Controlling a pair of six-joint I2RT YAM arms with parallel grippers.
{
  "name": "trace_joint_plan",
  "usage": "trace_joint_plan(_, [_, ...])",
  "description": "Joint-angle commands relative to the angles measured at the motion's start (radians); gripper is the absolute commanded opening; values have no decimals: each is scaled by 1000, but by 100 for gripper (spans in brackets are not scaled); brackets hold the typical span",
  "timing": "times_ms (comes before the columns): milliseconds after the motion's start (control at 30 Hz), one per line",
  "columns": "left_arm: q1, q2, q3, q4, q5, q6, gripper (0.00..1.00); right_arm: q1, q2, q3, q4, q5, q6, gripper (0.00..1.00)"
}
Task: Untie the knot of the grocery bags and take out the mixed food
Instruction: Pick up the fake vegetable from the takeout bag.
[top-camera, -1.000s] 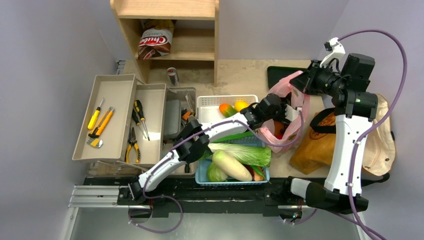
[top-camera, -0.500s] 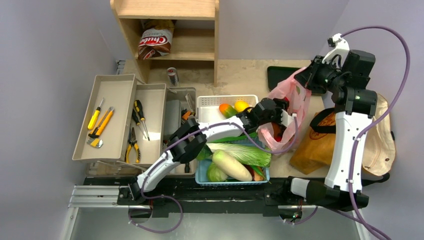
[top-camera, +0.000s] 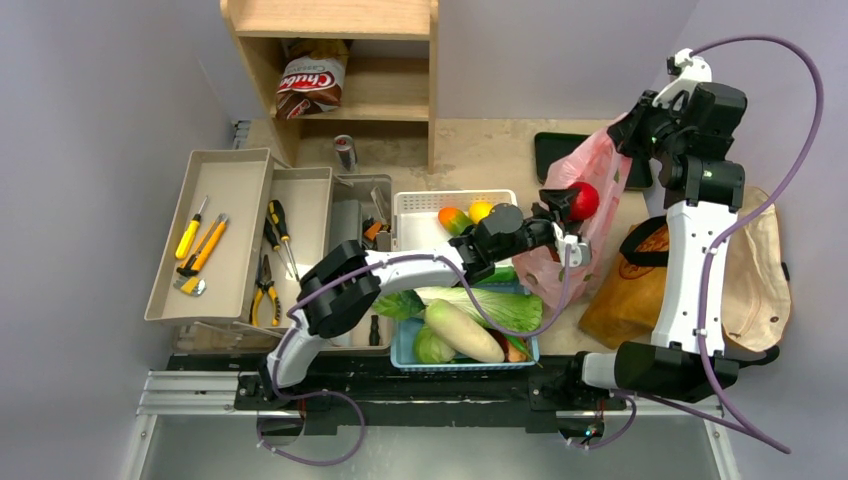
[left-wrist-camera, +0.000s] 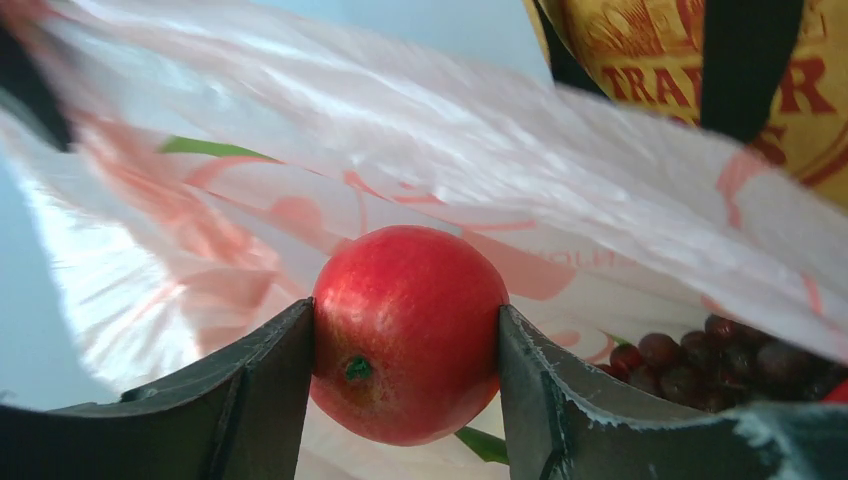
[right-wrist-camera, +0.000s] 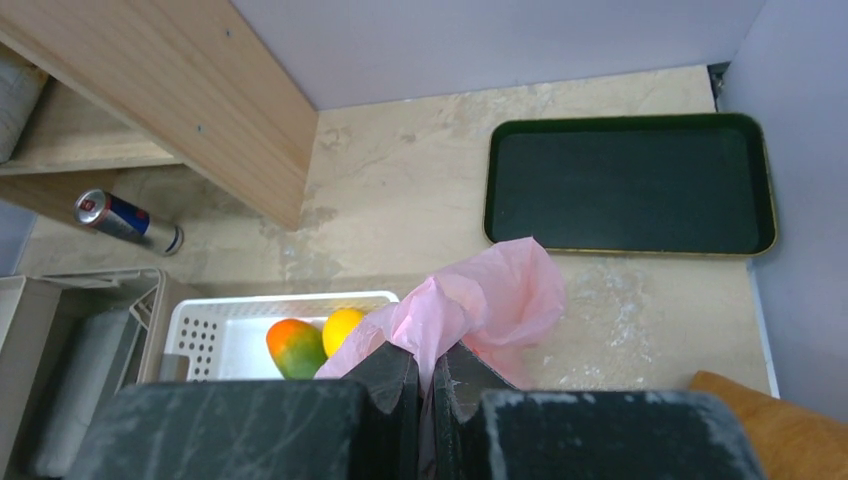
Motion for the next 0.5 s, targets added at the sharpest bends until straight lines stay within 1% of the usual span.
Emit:
trace_joint_plan(0, [0,-96,-39,206,-16,-70,0,-1,-18,11,120,32,-28,0])
trace_joint_plan(100, [8,-153,-82,254,-101,-138,0,-1,-22,4,121,33,-42,0])
trace_joint_plan(233, [25,-297,-220,297,-108,-243,0,-3,-19,1,122,46,-53,0])
trace_joint_plan(367, [39,-460,-361,212,-109,-324,0,-3,-9,15,117,55,-47,0])
trace_joint_plan(400, [42,-503,-401,186,-132,-344,0,-2,-7,19,116,59,-45,0])
trace_joint_plan(467, [58,-582,-465,102,-138,-388,0,-3,-4,20,115,59,-43,0])
